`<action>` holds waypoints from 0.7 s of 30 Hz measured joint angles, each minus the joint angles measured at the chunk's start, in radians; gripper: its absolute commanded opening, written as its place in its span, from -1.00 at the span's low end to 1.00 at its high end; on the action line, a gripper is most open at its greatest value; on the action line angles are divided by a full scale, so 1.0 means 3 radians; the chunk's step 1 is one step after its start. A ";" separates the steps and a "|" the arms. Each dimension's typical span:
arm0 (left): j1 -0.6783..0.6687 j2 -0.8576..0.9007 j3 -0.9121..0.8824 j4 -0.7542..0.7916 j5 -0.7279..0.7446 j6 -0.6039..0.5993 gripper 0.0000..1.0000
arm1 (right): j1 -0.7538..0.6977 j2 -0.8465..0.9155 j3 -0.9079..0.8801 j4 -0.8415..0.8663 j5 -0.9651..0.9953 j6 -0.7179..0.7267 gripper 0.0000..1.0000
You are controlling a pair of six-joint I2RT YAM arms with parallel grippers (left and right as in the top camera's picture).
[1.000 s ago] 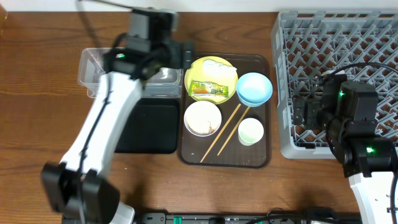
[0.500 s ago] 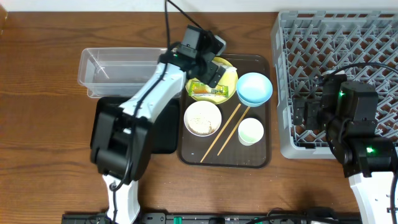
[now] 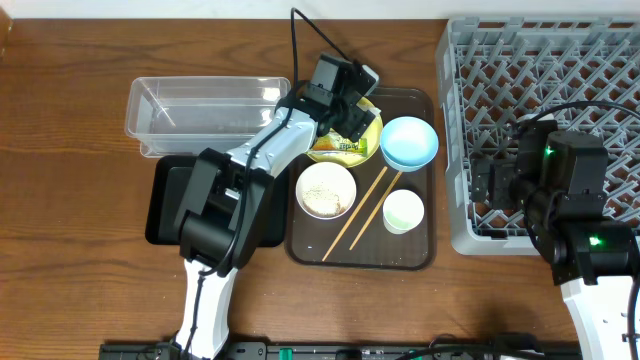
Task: Sort waste into correct bins and load items into the dishwasher rack
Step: 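Grasp the tissue and carry it to the clear plastic bin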
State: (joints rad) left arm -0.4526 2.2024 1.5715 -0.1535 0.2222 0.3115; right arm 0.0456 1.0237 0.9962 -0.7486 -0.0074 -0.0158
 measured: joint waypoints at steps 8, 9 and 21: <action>0.0000 0.0114 0.0000 0.0019 -0.0013 0.0004 -0.27 | 0.0000 0.0000 0.0000 -0.0001 0.0000 0.0000 0.98; 0.0000 0.0114 0.0000 0.0023 -0.0011 0.0005 -0.47 | 0.0000 0.0000 0.0000 -0.0003 0.0000 0.0000 0.98; 0.0003 0.0013 -0.0001 -0.0256 -0.0013 -0.0010 -0.88 | 0.0000 0.0000 0.0000 -0.0009 0.0001 -0.0010 0.98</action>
State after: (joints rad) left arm -0.4519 2.2063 1.5711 -0.2302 0.2184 0.3084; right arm 0.0456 1.0237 0.9962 -0.7513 -0.0071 -0.0189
